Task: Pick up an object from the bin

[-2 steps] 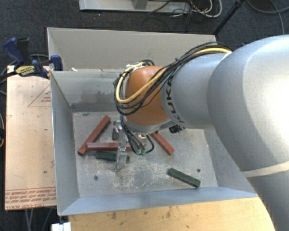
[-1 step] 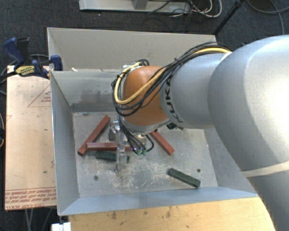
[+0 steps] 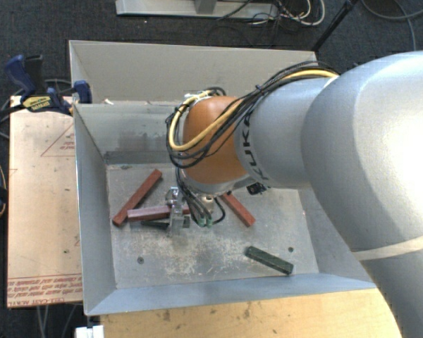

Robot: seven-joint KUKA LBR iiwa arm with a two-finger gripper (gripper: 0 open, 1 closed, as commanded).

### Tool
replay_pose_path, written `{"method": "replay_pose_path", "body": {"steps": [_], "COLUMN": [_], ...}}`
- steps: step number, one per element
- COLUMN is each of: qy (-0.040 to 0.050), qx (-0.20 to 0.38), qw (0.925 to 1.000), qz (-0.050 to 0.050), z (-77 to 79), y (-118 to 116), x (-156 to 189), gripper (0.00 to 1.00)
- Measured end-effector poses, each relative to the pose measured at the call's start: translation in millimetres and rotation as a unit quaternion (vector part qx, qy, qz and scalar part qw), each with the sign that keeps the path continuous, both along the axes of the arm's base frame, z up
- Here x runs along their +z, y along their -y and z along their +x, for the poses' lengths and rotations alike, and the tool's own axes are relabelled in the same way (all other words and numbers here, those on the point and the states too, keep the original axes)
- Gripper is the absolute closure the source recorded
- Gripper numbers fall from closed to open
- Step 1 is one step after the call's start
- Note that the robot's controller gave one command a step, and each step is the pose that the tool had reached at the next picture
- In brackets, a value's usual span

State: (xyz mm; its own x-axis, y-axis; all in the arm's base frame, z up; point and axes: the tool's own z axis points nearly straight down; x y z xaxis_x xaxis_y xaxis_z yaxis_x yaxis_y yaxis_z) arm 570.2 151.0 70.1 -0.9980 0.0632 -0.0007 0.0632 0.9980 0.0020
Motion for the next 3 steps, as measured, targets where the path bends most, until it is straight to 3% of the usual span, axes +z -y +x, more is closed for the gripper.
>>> {"method": "replay_pose_path", "body": {"steps": [3], "qy": [-0.0016], "qx": [0.0], "qw": [1.0], "qz": [-0.001], "z": [-1.0], "y": [0.2], "x": [5.2], "gripper": [1.0]}}
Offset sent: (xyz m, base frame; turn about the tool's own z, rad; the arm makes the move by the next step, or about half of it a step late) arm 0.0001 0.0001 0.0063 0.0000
